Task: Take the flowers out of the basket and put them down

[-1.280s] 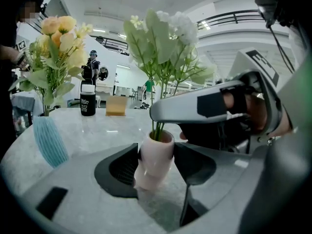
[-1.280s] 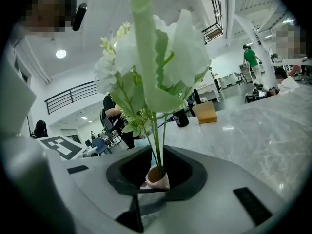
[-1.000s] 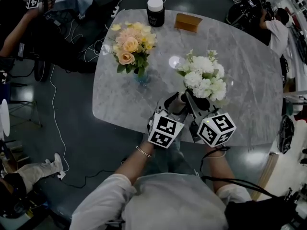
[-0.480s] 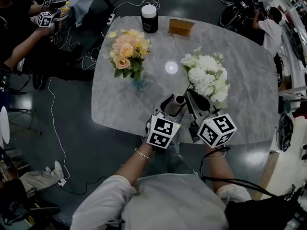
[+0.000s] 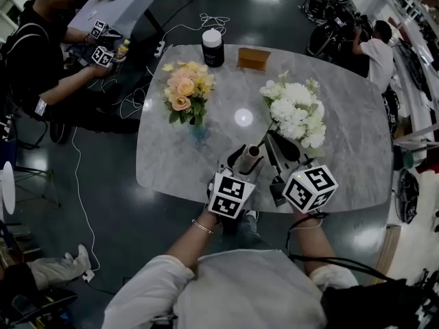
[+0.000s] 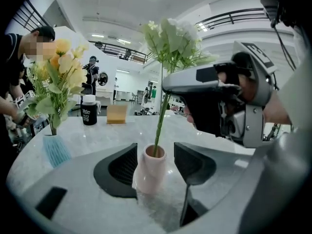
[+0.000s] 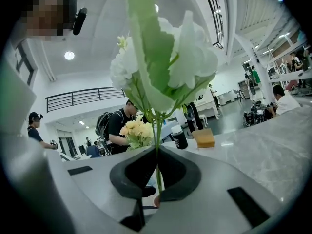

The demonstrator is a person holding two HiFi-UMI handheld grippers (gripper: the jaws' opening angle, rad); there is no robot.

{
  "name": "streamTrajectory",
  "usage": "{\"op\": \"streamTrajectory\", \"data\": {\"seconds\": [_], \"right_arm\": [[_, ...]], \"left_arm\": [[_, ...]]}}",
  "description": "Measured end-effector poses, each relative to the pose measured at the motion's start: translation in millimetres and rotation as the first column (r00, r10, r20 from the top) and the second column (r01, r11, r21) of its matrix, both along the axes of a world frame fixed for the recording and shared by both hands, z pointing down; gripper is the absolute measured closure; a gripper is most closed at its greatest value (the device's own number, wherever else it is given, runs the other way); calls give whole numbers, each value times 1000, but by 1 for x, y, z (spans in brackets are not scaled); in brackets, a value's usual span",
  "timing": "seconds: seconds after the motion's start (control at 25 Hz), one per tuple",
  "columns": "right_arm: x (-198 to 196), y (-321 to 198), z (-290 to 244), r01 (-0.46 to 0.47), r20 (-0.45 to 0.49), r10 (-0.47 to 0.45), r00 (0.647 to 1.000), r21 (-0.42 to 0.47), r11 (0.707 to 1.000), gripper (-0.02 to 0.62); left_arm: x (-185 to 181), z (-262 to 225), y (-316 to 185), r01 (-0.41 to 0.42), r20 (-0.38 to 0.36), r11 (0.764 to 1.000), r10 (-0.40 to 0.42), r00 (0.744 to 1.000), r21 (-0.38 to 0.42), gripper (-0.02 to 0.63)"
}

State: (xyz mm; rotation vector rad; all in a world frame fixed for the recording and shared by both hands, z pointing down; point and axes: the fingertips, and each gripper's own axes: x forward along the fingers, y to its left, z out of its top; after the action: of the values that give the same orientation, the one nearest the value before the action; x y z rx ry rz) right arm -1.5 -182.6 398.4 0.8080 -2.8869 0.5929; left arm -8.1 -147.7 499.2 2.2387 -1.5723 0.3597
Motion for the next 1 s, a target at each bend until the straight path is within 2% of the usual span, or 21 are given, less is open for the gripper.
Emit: {"op": "streamTrajectory", "data": {"seconds": [0.16,0.6,0.68,1.0], "right_arm": [[2,1,-14,-2,0,2,1000,16,1000,581],[27,-3,-68,-61,78,55,995,74,995,581],[37,-3,-71,-81,77,76,994,70,994,581],[88,3,-48,-169,43,169,985,1,986,581]], "left_arm": [[-1,-12,2,3,0,1000,-3,1000,21,367],[-2,-60,1,38,-40,995,-35,999,94,367],[-1,-67,-1,39,-44,993,-35,998,107,370],[29,-79,-8,5,-57,991,3,998,134,450]]}}
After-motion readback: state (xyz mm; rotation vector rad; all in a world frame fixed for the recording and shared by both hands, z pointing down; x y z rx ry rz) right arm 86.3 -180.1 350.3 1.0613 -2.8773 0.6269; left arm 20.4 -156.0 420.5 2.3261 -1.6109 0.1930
